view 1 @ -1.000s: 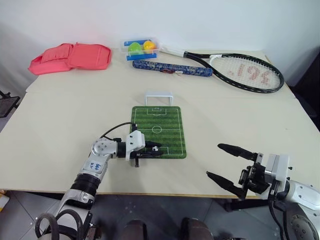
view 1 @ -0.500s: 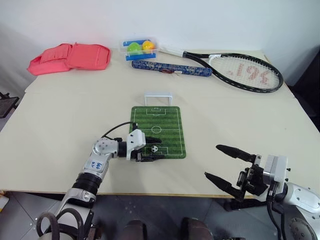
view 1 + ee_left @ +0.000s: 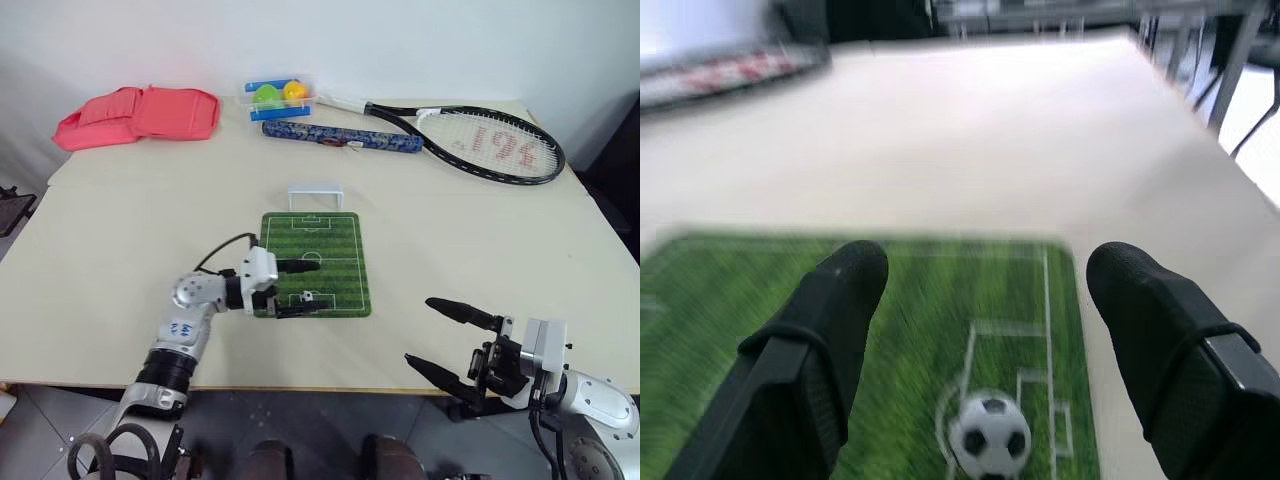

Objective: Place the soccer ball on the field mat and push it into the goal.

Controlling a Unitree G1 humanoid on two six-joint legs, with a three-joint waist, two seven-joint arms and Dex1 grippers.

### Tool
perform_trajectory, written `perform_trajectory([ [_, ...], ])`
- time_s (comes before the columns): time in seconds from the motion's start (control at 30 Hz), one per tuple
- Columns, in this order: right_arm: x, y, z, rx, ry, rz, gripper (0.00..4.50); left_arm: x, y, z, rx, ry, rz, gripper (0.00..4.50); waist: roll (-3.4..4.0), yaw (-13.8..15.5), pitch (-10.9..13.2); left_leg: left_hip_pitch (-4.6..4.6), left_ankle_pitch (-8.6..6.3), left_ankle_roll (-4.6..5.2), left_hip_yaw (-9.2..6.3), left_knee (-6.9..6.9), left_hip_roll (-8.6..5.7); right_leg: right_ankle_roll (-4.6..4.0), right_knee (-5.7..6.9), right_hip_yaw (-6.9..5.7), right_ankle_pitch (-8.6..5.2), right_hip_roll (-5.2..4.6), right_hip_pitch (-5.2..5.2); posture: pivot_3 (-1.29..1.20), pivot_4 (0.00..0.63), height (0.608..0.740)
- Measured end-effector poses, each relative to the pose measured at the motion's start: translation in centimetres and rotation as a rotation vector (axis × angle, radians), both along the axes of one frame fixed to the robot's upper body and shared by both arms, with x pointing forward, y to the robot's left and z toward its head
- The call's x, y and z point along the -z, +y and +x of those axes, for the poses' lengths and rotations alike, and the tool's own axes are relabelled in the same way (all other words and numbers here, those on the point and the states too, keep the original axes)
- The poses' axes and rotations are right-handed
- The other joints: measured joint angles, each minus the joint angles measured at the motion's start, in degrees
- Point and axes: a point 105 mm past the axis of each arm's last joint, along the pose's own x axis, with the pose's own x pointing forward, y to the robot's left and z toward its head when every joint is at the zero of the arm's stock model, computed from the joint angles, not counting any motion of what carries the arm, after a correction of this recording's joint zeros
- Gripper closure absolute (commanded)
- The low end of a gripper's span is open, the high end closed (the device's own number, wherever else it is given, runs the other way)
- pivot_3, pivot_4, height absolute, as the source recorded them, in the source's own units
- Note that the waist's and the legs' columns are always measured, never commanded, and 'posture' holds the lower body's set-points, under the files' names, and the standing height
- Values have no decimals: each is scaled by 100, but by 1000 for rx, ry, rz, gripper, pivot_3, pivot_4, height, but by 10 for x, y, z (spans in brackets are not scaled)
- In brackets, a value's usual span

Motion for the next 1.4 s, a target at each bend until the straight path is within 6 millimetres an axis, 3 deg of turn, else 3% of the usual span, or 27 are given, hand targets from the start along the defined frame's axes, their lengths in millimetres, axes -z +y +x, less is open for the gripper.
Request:
perform_trajectory([
  [0.1,-2,-1,3,-10,-8,8,0,-19,26,-11,-43,-25,-13,785,0,-27,0,3,0,0,1,-1,2,0,0,2,0,0,0,0,150,740],
  [0.2,-1,-3,6,-28,-9,1,0,-25,59,-23,-112,-17,30,1398,1,-16,0,5,-1,0,1,-3,2,0,-1,4,0,0,0,0,150,740],
  [0.33,0,-7,12,-35,-27,-6,0,-7,89,-37,-171,52,98,2677,6,25,3,2,-2,2,1,-2,1,0,-4,4,0,0,0,0,150,740],
  [0.43,-2,-11,18,-31,-78,-23,0,27,124,-57,-246,184,161,3630,8,-13,3,7,-3,1,5,-15,3,-2,-8,6,-1,1,-2,0,150,740],
  [0.5,4,-16,21,-23,-68,-31,0,44,132,-70,-272,249,163,4297,10,-15,6,4,-6,2,6,-16,4,-2,-12,5,-1,2,-4,0,150,740],
  [0.63,2,-16,23,-33,-98,-36,0,46,119,-79,-238,248,136,4447,8,56,7,-1,-7,3,2,0,4,-2,-8,4,1,0,1,0,150,740],
  [0.73,3,-18,24,-30,-99,-36,0,41,85,-80,-145,232,92,4447,9,37,7,2,-7,3,4,0,3,-2,-6,7,3,1,2,0,150,740],
  [0.8,3,-18,24,-29,-101,-38,0,41,73,-79,-110,247,88,4447,9,16,7,4,-6,2,4,-4,4,-2,-3,6,3,2,0,0,150,740],
  [0.97,-1,-18,26,-26,-108,-48,0,29,40,-63,-34,219,59,4447,16,7,7,6,-6,1,9,-2,3,-2,-3,9,3,2,0,0,150,740],
  [1.1,-5,-17,29,-8,-113,-53,0,38,11,-40,-11,241,76,4447,19,32,5,4,-5,2,10,4,1,-2,-1,9,4,2,0,0,150,740],
  [1.4,-4,-16,22,46,-97,-55,0,52,-8,-10,-58,266,120,4447,18,22,5,2,-6,3,11,5,0,0,-5,9,5,2,0,0,150,740],
])
